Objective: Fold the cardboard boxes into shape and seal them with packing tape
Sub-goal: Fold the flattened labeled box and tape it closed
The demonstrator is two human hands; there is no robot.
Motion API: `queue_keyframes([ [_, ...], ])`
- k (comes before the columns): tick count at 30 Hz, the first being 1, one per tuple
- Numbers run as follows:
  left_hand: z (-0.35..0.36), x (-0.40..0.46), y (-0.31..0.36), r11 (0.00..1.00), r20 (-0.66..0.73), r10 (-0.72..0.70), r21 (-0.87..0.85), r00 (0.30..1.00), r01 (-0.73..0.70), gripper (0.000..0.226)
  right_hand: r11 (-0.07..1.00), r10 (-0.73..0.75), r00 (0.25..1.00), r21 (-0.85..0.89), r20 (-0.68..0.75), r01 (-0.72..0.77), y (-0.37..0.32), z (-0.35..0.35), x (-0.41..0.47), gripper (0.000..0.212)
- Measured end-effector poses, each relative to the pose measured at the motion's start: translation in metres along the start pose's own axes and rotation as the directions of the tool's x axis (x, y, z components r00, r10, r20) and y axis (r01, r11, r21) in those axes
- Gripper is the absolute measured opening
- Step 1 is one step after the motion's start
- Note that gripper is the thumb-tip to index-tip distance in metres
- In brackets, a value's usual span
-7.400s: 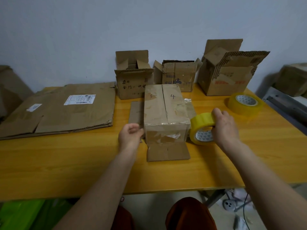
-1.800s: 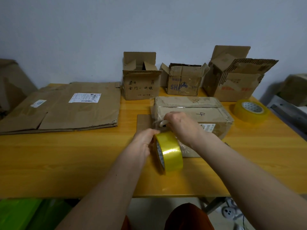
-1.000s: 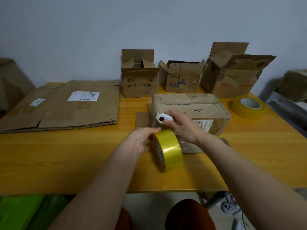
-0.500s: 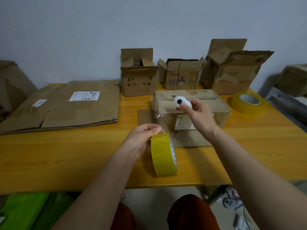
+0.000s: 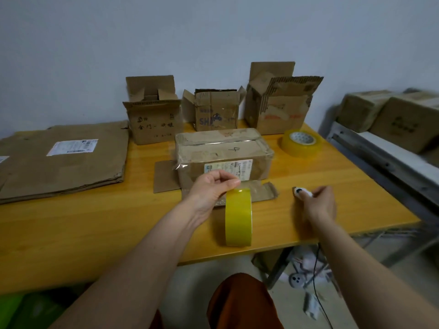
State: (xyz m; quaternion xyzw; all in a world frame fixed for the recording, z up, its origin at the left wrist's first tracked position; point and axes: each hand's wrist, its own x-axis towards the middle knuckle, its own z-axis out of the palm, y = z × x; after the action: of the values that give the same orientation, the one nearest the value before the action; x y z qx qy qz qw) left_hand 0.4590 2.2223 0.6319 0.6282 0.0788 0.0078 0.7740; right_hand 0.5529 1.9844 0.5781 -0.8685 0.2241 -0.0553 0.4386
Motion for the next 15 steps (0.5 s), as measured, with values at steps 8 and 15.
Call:
queue_keyframes([
  [8, 0.015, -0.001, 0.003, 0.993, -0.044, 0.029, 0.117, 0.999, -0.023, 0.008, 0.815, -0.559, 0.650, 0.485, 0.515, 0.317, -0.059, -0.017, -0.068, 0.035],
  [15, 0.017, -0.007, -0.001, 0.948, -0.169, 0.213, 0.272, 0.962, -0.162, 0.022, 0.758, -0.542, 0.671, 0.640, 0.506, 0.130, -0.064, 0.000, -0.093, 0.017],
])
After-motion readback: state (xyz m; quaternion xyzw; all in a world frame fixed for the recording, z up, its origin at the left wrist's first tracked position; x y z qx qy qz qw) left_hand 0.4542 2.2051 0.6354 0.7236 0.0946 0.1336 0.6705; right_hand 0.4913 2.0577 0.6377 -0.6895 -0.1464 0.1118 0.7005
